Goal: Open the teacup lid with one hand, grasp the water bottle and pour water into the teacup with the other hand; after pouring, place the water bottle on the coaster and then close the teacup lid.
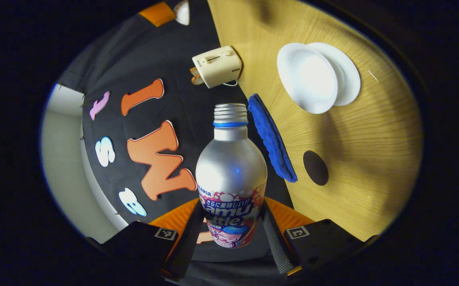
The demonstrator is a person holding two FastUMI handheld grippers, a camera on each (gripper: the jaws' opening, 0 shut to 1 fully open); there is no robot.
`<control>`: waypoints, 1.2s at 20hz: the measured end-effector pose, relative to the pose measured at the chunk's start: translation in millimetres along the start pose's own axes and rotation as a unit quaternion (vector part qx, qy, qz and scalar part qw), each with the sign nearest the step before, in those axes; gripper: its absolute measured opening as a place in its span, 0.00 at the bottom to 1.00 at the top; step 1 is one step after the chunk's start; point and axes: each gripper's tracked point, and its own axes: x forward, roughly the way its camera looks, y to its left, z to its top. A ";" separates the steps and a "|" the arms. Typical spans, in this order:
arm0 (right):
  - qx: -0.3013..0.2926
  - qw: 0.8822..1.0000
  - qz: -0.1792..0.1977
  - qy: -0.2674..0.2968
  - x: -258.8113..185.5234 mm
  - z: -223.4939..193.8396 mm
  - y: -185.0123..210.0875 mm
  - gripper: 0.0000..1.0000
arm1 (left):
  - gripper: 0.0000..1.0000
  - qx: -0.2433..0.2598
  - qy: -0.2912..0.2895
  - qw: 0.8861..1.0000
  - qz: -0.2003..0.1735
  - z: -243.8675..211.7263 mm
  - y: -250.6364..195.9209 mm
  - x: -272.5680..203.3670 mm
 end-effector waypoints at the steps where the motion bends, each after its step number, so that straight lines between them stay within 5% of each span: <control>1: 0.000 1.000 0.001 0.003 0.7 -1.9 1.9 0.21 | 0.84 -0.026 0.003 1.000 0.005 -4.2 0.3 1.0; 5: -0.008 1.000 0.004 0.009 3.1 -2.4 8.5 0.21 | 0.80 -0.127 0.014 0.991 0.028 -16.3 8.9 5.9; 7: -0.010 1.000 0.006 0.008 4.8 -1.2 12.2 0.21 | 0.87 -0.162 0.012 0.985 0.053 -17.5 19.7 5.6; 9: -0.013 1.000 0.007 0.007 8.1 1.1 15.2 0.21 | 0.80 -0.218 0.010 0.973 0.073 -23.0 29.4 3.4; 13: -0.017 1.000 0.006 0.015 16.1 -2.0 19.5 0.21 | 0.80 -0.301 0.034 0.949 0.088 -37.0 29.3 14.6; 20: -0.028 0.999 0.008 0.015 24.4 1.6 25.6 0.21 | 0.83 -0.484 0.063 0.866 0.112 -52.4 25.3 25.9; 24: -0.026 1.000 0.008 0.015 28.5 2.3 25.2 0.21 | 0.84 -0.592 0.060 0.798 0.091 -54.6 18.2 37.2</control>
